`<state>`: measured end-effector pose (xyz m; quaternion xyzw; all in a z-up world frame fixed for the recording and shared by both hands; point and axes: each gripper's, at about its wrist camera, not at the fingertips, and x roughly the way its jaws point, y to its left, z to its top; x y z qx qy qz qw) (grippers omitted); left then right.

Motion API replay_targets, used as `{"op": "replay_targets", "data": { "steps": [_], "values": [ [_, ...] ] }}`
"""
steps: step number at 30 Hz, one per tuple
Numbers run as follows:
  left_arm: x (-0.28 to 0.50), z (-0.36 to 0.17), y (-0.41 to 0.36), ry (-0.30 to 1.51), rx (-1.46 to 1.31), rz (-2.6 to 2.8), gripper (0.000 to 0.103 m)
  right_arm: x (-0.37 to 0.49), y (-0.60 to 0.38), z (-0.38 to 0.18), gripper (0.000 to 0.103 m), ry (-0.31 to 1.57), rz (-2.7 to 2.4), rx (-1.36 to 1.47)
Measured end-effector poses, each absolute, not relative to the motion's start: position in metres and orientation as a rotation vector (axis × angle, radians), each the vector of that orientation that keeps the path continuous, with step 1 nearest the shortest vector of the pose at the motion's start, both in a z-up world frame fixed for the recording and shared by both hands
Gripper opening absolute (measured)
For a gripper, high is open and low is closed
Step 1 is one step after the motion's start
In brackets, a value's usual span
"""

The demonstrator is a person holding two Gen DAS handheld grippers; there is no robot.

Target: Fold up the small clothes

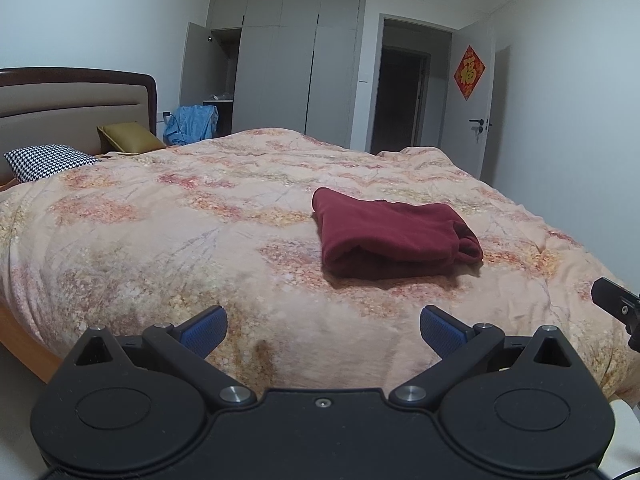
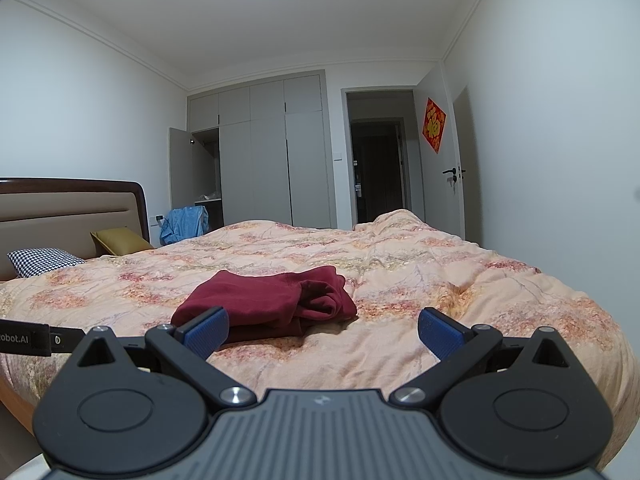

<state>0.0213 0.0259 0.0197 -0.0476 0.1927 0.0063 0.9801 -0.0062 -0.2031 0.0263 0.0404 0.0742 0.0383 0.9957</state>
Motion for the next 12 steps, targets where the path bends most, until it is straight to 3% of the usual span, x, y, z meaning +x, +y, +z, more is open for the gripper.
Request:
{"op": "replay_targets", "data": {
  "steps": [12],
  "values": [
    [0.0221,0.0179,0.0264,0.394,-0.088,0.018,0.102,-0.0072,-0.2009,0.0256,0.103,0.164,0.077,0.08]
  ]
}}
